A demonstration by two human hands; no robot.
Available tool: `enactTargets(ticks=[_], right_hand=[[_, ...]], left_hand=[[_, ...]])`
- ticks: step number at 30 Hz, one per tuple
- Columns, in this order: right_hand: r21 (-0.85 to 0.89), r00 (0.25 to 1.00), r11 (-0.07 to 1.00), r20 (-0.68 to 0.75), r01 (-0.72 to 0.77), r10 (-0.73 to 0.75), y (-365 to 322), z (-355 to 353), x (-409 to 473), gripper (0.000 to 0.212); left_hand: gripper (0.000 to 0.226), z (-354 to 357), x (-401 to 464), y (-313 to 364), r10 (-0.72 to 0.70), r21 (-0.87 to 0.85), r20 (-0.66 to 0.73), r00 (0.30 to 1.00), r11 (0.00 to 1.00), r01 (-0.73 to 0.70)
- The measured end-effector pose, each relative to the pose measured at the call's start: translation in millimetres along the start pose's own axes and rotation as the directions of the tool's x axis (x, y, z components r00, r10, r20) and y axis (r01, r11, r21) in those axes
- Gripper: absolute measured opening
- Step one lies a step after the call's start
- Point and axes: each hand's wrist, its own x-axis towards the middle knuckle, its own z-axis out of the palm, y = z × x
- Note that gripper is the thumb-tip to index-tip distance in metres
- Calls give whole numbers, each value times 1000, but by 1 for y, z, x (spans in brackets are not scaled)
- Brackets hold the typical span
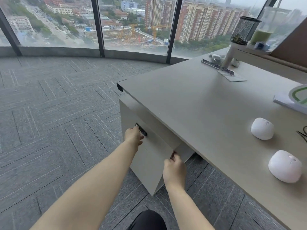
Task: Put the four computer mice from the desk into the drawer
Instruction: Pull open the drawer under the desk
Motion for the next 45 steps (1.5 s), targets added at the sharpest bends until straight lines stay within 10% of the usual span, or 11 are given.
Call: enactTargets(ticks=[21, 32, 45], right_hand=[[109, 974, 992, 206, 68, -90, 20, -4, -54, 40], [42, 776, 996, 624, 80, -89, 52, 47, -140, 35], [-19, 626, 971, 767, 239, -139, 44, 52, -179, 32]], left_hand=[[34, -60, -4, -22, 78, 116, -187, 979, 992, -57], [28, -219, -60, -50, 60, -6, -302, 951, 998, -65], [26, -287, -86, -58, 152, 221, -405, 902, 973, -64]])
